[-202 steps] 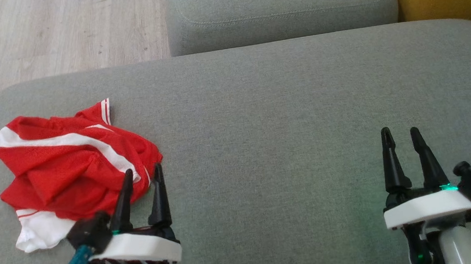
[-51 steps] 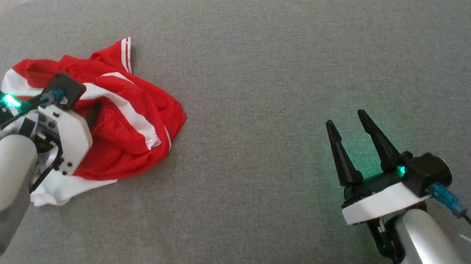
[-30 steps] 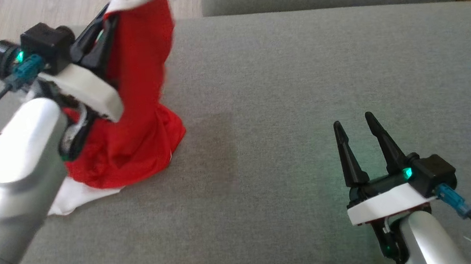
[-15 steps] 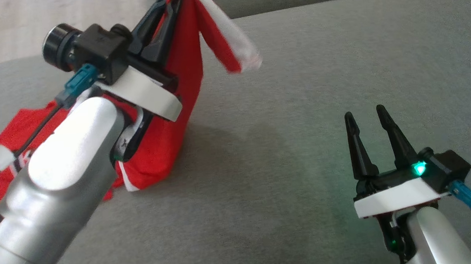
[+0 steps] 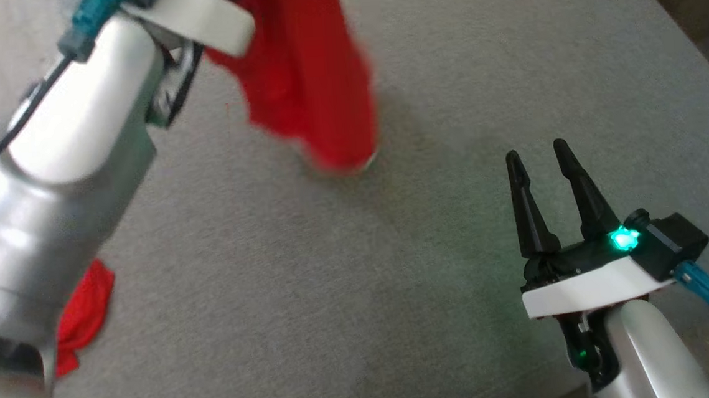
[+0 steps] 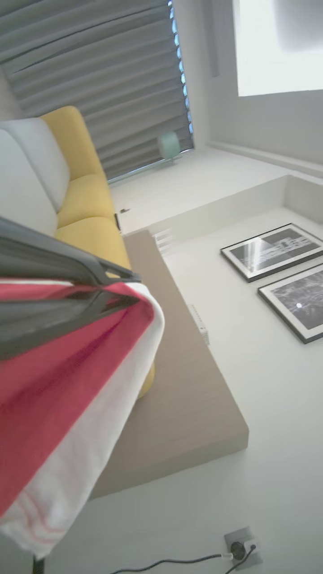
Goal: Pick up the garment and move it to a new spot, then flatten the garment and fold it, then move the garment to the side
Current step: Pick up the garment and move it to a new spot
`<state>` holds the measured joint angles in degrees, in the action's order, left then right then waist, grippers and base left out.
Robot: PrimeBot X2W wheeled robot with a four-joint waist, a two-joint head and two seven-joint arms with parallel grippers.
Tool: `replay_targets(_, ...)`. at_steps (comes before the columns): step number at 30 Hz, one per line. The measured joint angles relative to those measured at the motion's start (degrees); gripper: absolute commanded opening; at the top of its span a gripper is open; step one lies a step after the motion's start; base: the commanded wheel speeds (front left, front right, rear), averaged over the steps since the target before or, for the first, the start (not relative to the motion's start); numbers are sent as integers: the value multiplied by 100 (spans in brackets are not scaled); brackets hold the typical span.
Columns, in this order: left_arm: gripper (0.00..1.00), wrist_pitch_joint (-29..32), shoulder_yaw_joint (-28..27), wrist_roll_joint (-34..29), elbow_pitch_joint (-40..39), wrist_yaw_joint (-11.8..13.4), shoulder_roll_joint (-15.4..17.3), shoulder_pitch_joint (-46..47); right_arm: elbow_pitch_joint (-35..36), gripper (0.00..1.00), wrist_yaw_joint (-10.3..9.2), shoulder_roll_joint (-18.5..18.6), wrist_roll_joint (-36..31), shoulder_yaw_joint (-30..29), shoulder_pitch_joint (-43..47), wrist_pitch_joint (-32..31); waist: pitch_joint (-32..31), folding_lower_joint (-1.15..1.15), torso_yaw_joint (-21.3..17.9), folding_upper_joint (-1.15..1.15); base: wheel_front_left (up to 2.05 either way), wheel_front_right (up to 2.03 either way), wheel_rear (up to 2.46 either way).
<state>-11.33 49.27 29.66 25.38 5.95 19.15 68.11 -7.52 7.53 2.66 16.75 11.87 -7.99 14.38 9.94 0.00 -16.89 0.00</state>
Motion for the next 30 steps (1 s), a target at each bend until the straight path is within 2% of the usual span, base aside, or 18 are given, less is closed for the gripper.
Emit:
replay_targets(3, 0, -213, -83, -275, 105, 194, -44, 237, 38, 100, 0, 0, 3, -13, 1, 0, 58, 0, -127, 0, 0, 0, 0)
replay_targets(5, 0, -285, -21, -449, 112, 218, -99, 269, 58, 100, 0, -1, 44, -45, 2, 0, 96, 0, -136, 0, 0, 0, 0)
replay_targets(9, 0, -309, 567, -689, 147, -12, -335, -53, 67, 100, 0, -1, 43, -155, 7, 0, 105, -1, -54, 0, 0, 0, 0)
replay_targets(14, 0, -271, 1360, -690, 432, -190, -901, -1240, 82, 100, 0, -2, 38, -377, 9, 0, 134, -1, 74, 0, 0, 0, 0)
replay_targets(18, 0, -179, 1785, -593, 867, -242, -1254, -2048, 126, 100, 0, -3, 30, -614, 7, 0, 180, 0, 122, 0, 0, 0, 0)
replay_targets(22, 0, -185, 1991, -597, 1127, -241, -1447, -2238, 131, 100, 0, -3, 30, -738, 6, 0, 203, 0, 114, 0, 0, 0, 0)
replay_targets(24, 93, -176, 2182, -667, 1367, -242, -1544, -2237, 135, 100, 0, -3, 30, -756, 5, 0, 208, 0, 95, 0, 0, 0, 0)
replay_targets(25, 100, -136, 2214, -680, 1428, -242, -1558, -2237, 135, 100, 0, -3, 30, -764, 5, 0, 203, 0, 92, 0, 0, 0, 0)
replay_targets(30, 100, -129, 2263, -651, 1617, -242, -1583, -2238, 129, 100, 0, -3, 22, -775, 7, 0, 130, 0, 109, 0, 0, 0, 0)
